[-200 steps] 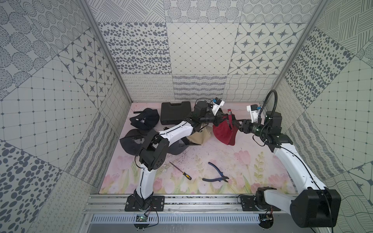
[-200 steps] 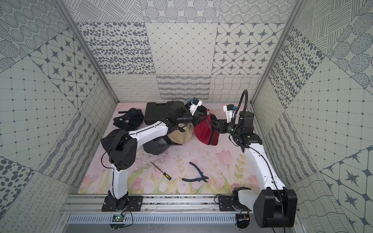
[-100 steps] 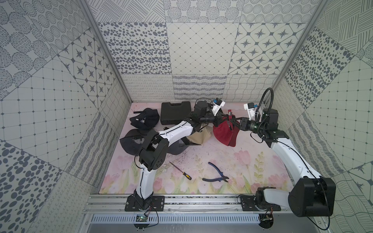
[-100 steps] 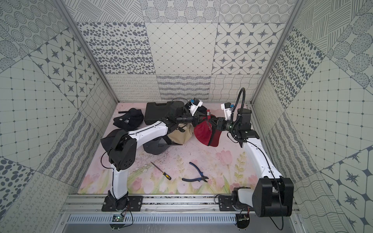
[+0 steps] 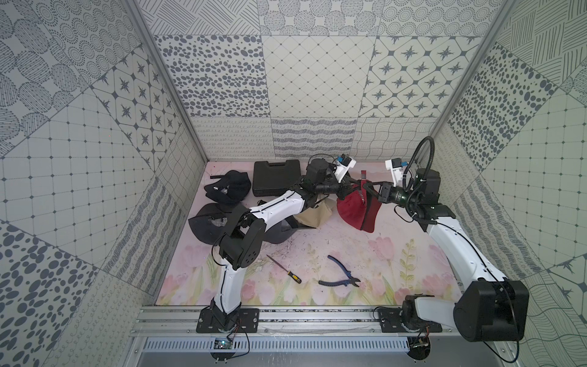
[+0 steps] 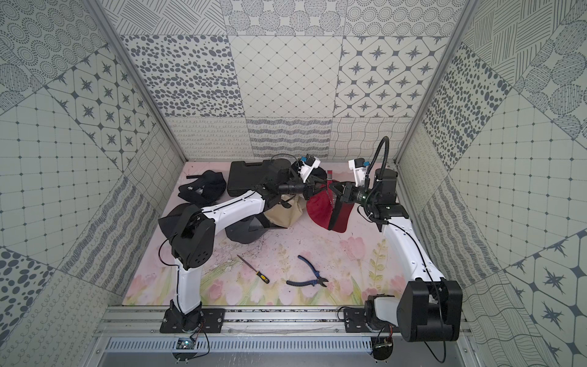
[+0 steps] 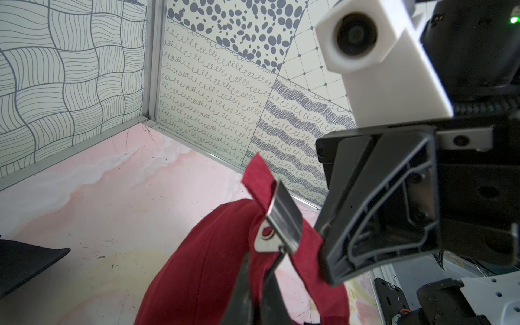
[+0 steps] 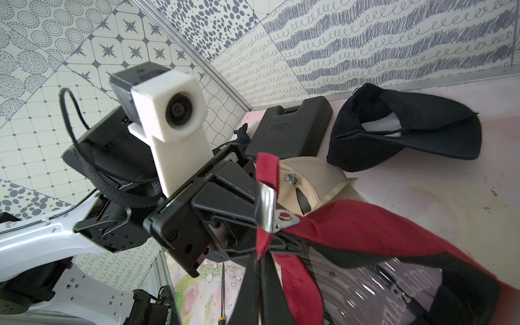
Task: Open the adjustable buckle of the baseball cap
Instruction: Pull the adjustable strap on the baseball cap.
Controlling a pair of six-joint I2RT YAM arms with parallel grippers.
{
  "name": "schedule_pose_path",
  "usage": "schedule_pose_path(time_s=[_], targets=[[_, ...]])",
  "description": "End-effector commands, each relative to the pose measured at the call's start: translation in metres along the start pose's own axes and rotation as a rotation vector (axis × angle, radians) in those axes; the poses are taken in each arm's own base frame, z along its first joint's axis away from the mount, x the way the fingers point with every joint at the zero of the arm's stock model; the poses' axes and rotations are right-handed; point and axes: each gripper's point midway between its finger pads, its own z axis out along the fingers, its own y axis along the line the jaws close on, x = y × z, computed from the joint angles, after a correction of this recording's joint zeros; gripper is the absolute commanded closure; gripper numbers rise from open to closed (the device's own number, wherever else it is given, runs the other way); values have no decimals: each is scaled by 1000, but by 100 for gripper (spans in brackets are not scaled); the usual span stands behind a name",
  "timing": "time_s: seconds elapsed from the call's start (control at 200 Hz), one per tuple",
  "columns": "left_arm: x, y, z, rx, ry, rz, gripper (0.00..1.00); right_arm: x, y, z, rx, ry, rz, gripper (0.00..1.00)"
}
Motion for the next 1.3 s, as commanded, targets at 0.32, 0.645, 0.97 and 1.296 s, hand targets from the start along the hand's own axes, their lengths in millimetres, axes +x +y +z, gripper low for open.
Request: schedule_pose_path(time_s=[0.32,0.645,0.97,1.296], targets=[[-42,-13,-3,20,-142,17,100,5,-5,5,-19,-36,20,100],[-52,-9,-2,13,-187,-6,100,16,-15,2,37,-15,29,100],[-57,-3,4,1,-199,-2,100,50,-39,-8,184,72,36,100],[-45,12,26,16,-142,12,100,38,-75,-68,558,-47,120,9]])
